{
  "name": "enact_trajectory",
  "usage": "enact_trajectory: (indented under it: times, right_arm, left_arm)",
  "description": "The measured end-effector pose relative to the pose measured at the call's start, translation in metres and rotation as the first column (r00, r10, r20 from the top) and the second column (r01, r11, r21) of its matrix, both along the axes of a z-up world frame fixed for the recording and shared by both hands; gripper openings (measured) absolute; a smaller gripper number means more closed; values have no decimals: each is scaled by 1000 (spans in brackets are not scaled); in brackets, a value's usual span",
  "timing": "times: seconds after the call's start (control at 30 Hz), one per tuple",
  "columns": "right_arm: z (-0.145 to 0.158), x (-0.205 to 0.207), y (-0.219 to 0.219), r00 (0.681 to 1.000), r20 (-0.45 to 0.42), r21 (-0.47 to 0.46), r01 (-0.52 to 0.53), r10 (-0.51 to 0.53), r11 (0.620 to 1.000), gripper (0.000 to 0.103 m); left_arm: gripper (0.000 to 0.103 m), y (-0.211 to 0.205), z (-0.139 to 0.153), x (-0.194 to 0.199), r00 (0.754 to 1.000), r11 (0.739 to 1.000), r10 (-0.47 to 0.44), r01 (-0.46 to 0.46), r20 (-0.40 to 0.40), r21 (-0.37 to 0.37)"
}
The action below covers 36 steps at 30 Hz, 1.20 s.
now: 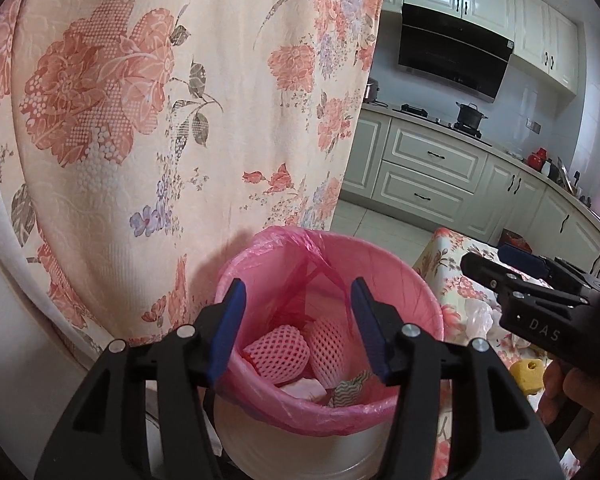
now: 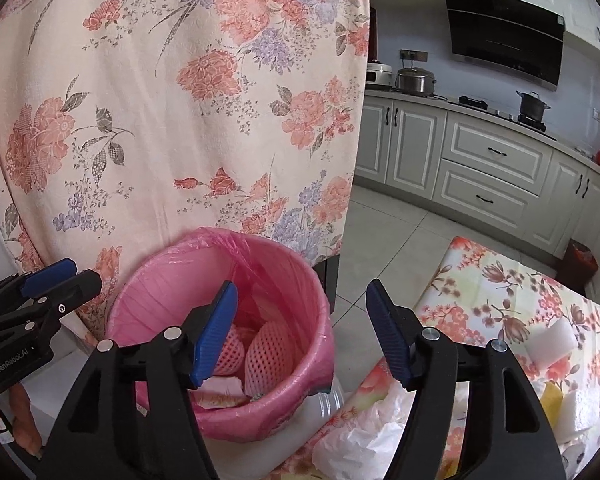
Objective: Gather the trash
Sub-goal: 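Open both tools to drop the bag and cloth into the bin, then move both tools back over the table toward the sponges and tissues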
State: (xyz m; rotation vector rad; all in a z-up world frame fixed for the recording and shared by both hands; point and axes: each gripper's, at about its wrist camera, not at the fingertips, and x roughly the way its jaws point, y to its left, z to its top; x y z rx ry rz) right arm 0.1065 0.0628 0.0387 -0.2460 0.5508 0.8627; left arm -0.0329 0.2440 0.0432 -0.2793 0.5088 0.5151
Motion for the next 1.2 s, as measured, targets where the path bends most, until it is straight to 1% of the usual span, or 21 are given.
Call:
enact_trajectory:
  times: [0.13, 0.27, 0.33, 0.4, 0.53, 0.6, 0.73, 0.8, 1.03, 1.2]
  right_arm:
    - [2, -1, -25, 999, 19, 4, 46, -46, 999, 66]
    - [3, -1, -56, 994, 33, 13, 100, -100, 995, 70]
    - [4, 1, -75, 991, 31, 21, 133, -133, 991, 70]
    - [4, 3, -93, 986, 27, 23, 164, -165, 986, 71]
    - [3, 6, -129, 975, 29, 27, 220, -221, 975, 73]
    - [2, 7, -146, 969, 32, 31, 245, -246, 969, 74]
    - [-1, 7, -181, 956, 32, 36, 291, -292, 956, 77]
    - [-4, 7, -200, 946, 37, 33, 320, -321, 947, 78]
    - [-14, 12, -259, 910, 17, 38, 414, -415, 909, 80]
    - [-24, 14, -291, 884, -3, 31, 467, -467, 884, 82]
  left_arm:
    - [53, -9, 1, 0, 1000, 1000, -9, 9, 4, 3]
    - [60, -24, 2, 1, 999, 999, -39, 39, 12, 21]
    - [60, -32, 3, 4, 998, 998, -56, 56, 13, 26]
    - [64, -41, 4, 6, 997, 997, -69, 69, 16, 27]
    - [66, -59, 6, 12, 995, 994, -103, 102, 21, 27]
    - [72, -67, 9, 14, 993, 993, -112, 112, 31, 21]
    - [76, -84, 11, 21, 990, 990, -137, 136, 35, 20]
    - [82, -95, 11, 25, 988, 988, -152, 152, 30, 24]
    - [82, -137, 10, 42, 972, 972, -236, 235, 8, 29]
    - [82, -164, 5, 53, 957, 957, -289, 290, -16, 18]
